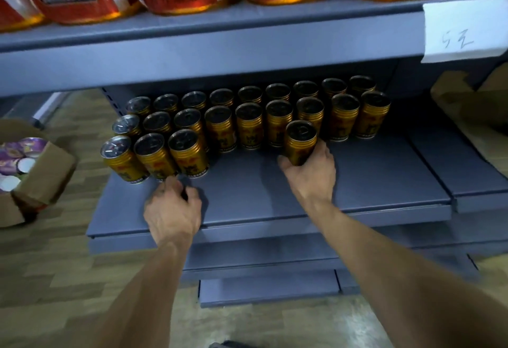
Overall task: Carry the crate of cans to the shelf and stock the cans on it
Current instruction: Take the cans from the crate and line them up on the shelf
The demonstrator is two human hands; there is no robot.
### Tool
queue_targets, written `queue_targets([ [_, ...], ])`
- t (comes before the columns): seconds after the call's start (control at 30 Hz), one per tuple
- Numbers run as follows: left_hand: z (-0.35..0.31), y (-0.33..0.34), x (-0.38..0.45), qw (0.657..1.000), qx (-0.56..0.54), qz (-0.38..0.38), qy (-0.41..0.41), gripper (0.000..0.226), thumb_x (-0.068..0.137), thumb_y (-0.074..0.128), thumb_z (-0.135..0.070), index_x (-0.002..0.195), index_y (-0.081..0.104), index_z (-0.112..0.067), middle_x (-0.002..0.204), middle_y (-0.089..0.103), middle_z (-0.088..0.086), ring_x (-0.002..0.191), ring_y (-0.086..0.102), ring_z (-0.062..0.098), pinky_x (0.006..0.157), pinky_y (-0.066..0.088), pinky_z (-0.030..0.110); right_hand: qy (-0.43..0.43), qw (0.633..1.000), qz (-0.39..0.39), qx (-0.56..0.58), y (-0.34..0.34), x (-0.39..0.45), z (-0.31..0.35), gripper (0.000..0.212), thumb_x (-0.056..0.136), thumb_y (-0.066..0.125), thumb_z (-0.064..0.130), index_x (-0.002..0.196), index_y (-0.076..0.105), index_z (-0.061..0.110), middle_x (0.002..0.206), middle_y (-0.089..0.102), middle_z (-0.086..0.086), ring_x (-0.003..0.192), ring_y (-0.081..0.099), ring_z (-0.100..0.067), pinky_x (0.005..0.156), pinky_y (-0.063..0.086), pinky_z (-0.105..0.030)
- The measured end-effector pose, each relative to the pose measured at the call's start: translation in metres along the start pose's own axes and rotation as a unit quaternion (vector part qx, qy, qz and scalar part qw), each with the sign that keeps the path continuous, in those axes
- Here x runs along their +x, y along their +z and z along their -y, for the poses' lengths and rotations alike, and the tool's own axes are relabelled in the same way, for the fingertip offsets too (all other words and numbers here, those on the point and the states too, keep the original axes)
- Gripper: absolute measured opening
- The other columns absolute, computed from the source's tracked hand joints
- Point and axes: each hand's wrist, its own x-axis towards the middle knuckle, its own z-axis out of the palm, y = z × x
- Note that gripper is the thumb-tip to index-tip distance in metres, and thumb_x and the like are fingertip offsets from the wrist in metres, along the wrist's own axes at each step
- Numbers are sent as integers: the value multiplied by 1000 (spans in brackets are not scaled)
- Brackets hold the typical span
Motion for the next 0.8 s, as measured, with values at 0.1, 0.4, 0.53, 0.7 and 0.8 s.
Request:
queue_targets([
  [0.1, -2, 1, -3, 1000, -14, 7, -3, 20, 88, 55, -29, 82, 51, -10, 73, 60, 15, 70, 59, 37, 62, 44, 38, 20, 999, -12, 28, 18, -12, 18, 77, 71, 84, 44, 128, 51, 4, 124, 60, -15, 118, 54, -33, 99, 46, -42],
  [0.4, 2, -3, 3, 1000, -20, 5, 0, 17, 85, 55, -28, 77, 50, -13, 69, 57, 9, 65, 57, 33, 60, 43, 36, -67, 992, 92, 54, 47, -30, 57, 75, 66, 88, 44, 123, 55, 9, 123, 63, -10, 118, 57, -29, 100, 48, -38],
  [0.53, 3, -4, 3, 1000, -27, 1, 5, 17, 83, 54, -28, 76, 51, -13, 68, 56, 9, 65, 56, 32, 61, 44, 37, -102, 981, 140, 84, 57, -36, 59, 74, 68, 88, 32, 129, 54, 11, 127, 58, -9, 119, 56, -27, 100, 50, -40],
  [0.7, 2, -3, 4, 999, -35, -5, 11, 21, 79, 46, -34, 77, 51, -13, 68, 57, 8, 65, 56, 32, 62, 45, 37, -131, 978, 127, 99, 64, -41, 55, 47, 76, 77, 3, 120, 61, 11, 113, 61, -9, 100, 64, -26, 87, 57, -41],
  [0.8, 4, -3, 3, 1000, -31, -2, 5, 21, 79, 47, -33, 77, 51, -13, 69, 57, 8, 65, 56, 32, 62, 45, 38, -120, 979, 127, 107, 69, -39, 65, 44, 76, 80, 6, 117, 63, 10, 111, 63, -9, 99, 63, -26, 86, 54, -37],
])
